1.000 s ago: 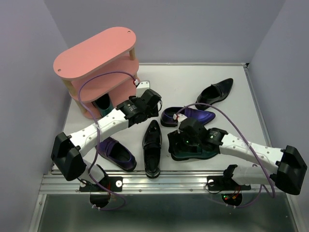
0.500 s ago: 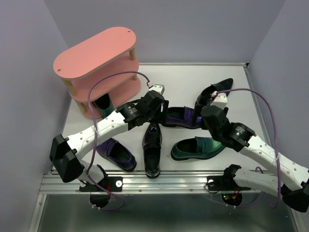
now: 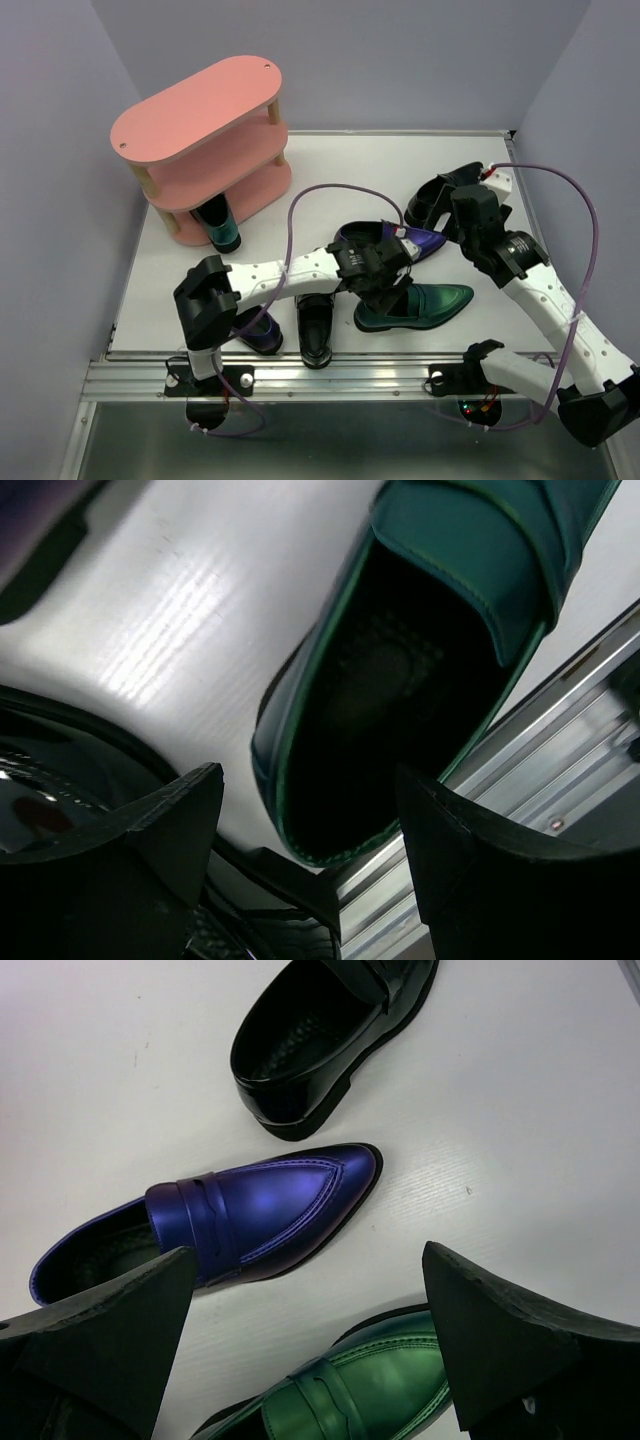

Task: Place and organize the shoes onto the shoe shelf

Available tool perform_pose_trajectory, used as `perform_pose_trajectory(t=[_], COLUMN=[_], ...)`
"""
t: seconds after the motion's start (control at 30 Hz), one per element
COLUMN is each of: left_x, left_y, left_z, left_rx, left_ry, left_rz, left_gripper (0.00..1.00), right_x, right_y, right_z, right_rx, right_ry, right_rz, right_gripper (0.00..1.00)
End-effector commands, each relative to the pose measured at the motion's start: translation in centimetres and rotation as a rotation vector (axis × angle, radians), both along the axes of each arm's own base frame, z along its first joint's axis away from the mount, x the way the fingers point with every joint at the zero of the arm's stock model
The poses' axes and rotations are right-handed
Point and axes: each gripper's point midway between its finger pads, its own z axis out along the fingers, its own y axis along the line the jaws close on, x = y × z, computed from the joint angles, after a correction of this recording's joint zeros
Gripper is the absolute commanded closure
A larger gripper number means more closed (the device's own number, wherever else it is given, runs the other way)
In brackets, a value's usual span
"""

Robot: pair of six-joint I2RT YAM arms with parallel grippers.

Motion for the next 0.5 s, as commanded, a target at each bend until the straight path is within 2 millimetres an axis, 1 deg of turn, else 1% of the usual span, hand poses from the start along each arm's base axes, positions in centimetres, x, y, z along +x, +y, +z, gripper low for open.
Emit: perform_pose_trajectory(t=[0.0, 0.03, 0.1, 0.2, 0.33, 0.4, 0.47], left_x=[-0.7, -0.7, -0.8, -0.9, -0.7, -0.4, -0.1], left_y=[-0.4, -0.5, -0.7, -1.5, -2.4, -2.8, -3.2], left_z=[1.2, 0.5, -0.2, -1.5, -2.3, -2.7, -2.8], left_rx=[0.011, 0.031, 0.043, 0.047, 0.039, 0.039, 0.040], left_ry=[-0.009, -0.002, 0.004, 0.020, 0.022, 0.014, 0.007], left_rz=[-0.077, -0.080, -0.092, -0.110, -0.113, -0.105, -0.099], left_gripper=[0.20, 0.20, 0.21, 0.26, 0.35, 0.36, 0.41], right_x=[-0.1, -0.3, -0.5, -0.7, -0.9, -0.9, -1.0], right_y=[-0.1, -0.2, -0.3, -0.5, -0.7, -0.8, -0.8], right_z=[2.0, 2.1, 1.9, 2.1, 2.2, 2.2, 2.1], right_rx=[0.019, 0.024, 0.027, 0.029, 0.026, 0.025, 0.024], right_ry=[-0.050, -0.057, -0.058, -0.068, -0.075, -0.077, -0.075], right_rz=[0.015, 0.012, 0.011, 0.001, -0.005, -0.005, -0.007], right_gripper=[0.00, 0.00, 0.00, 0.00, 0.00, 0.00, 0.00])
